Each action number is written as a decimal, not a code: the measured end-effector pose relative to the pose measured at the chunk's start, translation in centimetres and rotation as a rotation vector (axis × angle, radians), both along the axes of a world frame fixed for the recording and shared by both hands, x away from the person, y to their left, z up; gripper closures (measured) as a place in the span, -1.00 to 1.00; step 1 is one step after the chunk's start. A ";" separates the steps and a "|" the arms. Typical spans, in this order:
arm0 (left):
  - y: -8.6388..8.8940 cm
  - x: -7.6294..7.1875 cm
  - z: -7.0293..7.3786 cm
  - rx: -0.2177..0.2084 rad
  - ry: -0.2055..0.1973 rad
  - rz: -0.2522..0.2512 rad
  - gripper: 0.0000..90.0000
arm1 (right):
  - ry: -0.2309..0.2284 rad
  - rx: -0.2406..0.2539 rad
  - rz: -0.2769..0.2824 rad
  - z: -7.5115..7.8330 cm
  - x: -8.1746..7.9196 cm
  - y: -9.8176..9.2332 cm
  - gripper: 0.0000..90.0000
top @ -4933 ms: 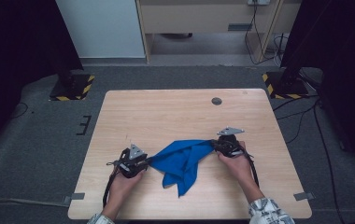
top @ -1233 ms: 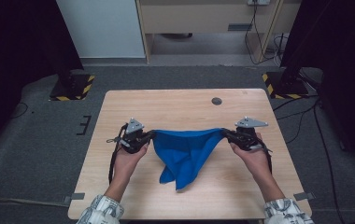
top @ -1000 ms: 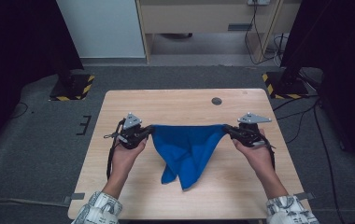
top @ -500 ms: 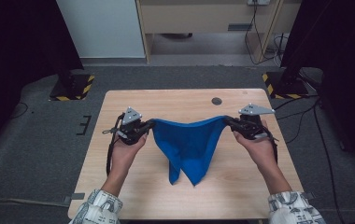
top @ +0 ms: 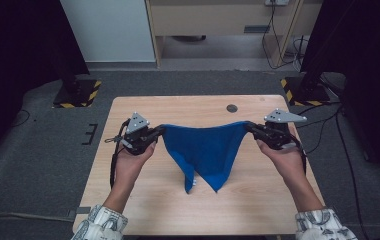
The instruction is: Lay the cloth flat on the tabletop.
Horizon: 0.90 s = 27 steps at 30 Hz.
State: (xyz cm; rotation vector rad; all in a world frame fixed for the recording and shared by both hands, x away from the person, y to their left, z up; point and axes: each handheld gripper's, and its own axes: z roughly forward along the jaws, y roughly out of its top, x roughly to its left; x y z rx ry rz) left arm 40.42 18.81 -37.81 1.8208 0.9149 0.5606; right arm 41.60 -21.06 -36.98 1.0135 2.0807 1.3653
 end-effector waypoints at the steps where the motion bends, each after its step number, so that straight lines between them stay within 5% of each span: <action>1: 0.0 0.1 0.0 0.001 0.002 0.000 0.96 | -0.001 -0.001 0.002 0.1 0.0 0.0 0.94; 27: 0.1 -0.3 0.3 -0.029 0.006 -0.018 0.96 | -0.026 0.031 0.023 -0.1 -0.3 -0.8 0.94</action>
